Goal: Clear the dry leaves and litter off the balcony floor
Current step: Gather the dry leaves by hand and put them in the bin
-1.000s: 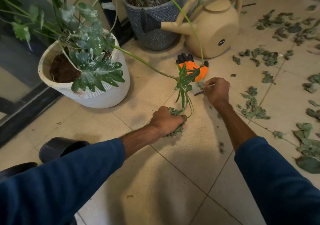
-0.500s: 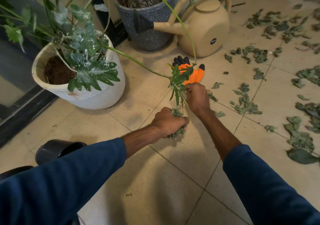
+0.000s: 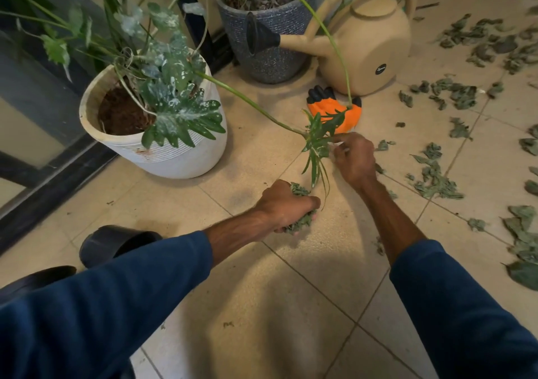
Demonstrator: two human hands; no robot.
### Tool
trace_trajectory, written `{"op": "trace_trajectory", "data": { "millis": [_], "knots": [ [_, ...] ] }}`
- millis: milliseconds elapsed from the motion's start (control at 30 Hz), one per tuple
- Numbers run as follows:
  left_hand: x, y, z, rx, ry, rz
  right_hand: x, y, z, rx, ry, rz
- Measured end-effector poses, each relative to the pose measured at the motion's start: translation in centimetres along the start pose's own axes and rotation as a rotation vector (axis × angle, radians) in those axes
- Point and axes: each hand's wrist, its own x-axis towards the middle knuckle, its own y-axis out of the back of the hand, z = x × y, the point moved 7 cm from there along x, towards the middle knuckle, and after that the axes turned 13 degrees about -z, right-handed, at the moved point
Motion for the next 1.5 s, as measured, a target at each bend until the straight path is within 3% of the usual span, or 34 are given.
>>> {"op": "trace_trajectory", "data": {
  "millis": [167, 300, 367, 467, 567, 733, 867, 967, 1167, 1500],
  "knots": [
    [-0.1, -0.2, 0.0, 0.011, 0.007, -0.015, -1.4, -5.1, -1.5, -0.260, 0.120, -0.270],
    [-0.1, -0.6, 0.1, 0.019, 0.007, -0.029, -1.9, -5.1, -2.4, -0.378, 0.032, -0.240],
    [0.0, -0.7, 0.2, 0.023, 0.006, -0.038, -2.5, -5.3, -2.4, -0.538, -0.063, -0.306],
    [0.1, -0.9, 0.5, 0.034, -0.002, -0.037, -3.6, -5.3, -3.0, -0.767, -0.052, -0.364],
    [0.1, -1.2, 0.8, 0.059, -0.002, -0.039, -4.4, -4.5, -2.3, -0.735, -0.065, -0.339],
    [0.1, -1.5, 0.8, 0.057, -0.015, -0.037, -5.7, 0.2, 0.8, -0.313, -0.133, -0.119],
    [0.4, -1.8, 0.7, 0.068, -0.020, -0.053, -5.4, 5.2, 3.5, -0.164, -0.199, 0.011],
    [0.6, -1.9, 0.5, 0.053, -0.025, -0.068, -4.0, 6.8, 4.9, -0.161, -0.243, 0.034],
    [0.4, -1.9, 0.8, 0.014, -0.037, -0.076, -2.4, 3.3, 5.3, -0.274, -0.243, -0.153],
    [0.9, -1.5, 0.0, 0.056, -0.011, -0.057, -4.5, 3.3, 5.0, -0.447, -0.236, -0.056]
  ]
}}
